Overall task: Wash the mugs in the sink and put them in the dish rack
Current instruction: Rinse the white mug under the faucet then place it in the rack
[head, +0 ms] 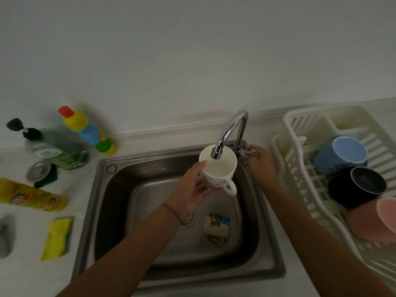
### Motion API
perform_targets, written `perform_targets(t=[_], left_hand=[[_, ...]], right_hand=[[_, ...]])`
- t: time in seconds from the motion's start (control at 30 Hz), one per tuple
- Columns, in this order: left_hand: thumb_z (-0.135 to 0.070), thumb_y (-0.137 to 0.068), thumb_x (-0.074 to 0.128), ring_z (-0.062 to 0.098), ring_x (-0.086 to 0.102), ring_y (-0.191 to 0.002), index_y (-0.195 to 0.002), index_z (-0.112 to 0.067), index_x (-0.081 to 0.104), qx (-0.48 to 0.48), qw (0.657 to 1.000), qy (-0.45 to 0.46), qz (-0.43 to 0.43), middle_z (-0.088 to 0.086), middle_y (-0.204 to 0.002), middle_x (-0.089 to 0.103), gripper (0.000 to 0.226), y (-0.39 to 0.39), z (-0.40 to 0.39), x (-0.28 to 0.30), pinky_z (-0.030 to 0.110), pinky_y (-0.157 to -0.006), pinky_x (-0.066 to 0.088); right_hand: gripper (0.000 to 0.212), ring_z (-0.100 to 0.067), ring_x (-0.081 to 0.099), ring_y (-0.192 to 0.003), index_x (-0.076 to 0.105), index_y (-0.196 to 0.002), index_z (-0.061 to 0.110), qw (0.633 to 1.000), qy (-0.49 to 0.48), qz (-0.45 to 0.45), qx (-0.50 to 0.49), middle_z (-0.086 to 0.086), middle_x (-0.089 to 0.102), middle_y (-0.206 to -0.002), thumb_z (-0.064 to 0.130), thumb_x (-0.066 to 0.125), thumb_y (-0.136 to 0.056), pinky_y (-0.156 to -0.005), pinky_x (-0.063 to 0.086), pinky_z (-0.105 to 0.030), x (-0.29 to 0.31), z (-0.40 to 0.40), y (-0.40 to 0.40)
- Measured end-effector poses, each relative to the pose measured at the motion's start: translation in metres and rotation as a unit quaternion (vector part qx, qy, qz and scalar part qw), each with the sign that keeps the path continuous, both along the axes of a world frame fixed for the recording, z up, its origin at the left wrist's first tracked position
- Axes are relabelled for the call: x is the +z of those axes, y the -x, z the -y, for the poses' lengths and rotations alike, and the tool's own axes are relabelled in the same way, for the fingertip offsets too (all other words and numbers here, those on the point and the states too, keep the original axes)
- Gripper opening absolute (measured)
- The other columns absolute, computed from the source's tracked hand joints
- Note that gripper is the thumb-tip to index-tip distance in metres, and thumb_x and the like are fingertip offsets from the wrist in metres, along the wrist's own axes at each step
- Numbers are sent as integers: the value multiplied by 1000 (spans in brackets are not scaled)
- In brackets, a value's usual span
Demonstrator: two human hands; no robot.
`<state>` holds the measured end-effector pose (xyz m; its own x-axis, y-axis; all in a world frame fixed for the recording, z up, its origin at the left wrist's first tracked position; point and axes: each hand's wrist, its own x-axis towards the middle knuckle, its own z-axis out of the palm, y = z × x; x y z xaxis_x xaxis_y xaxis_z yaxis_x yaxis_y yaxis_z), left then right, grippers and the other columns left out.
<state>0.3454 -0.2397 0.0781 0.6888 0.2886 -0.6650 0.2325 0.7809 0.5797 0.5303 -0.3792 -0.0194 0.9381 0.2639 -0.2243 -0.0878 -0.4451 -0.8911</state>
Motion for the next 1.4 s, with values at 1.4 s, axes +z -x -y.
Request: perform_targets(t=[1.4], left_hand=[[-26, -95, 67, 39, 55, -126, -126, -11, 59, -20, 1000, 17, 5, 25, -137, 46, 35, 13, -9, -7, 59, -104, 51]], right_hand=[[60, -17, 70, -103, 55, -140, 32, 999, 26, 9, 18, 7, 70, -123, 1, 53, -88, -90, 59, -48, 20, 1, 49]])
